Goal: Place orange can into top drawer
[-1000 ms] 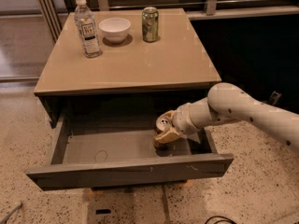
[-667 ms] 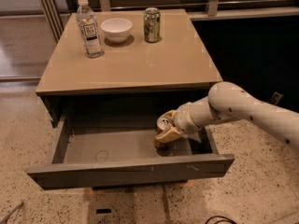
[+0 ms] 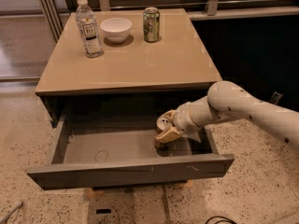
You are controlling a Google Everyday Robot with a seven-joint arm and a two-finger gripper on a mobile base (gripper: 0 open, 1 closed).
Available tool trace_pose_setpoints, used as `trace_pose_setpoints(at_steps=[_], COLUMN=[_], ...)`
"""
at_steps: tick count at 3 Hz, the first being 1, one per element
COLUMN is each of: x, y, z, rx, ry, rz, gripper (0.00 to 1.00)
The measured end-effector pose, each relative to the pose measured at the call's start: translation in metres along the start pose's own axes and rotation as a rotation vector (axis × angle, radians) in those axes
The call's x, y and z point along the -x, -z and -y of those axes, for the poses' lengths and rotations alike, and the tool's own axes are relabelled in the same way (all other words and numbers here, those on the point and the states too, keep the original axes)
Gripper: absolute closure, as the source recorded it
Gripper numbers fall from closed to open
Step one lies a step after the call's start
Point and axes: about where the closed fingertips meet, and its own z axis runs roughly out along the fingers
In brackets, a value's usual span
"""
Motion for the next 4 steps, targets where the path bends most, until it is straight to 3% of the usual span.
trace_pose_setpoints(at_steps=[2, 4], x=[0.0, 0.0], y=[-0.0001, -0.0001], z=[0.0, -0.0001], rx=[0.0, 0.0], ry=[0.0, 0.0], rz=[0.0, 0.0], gripper=[0.04, 0.0])
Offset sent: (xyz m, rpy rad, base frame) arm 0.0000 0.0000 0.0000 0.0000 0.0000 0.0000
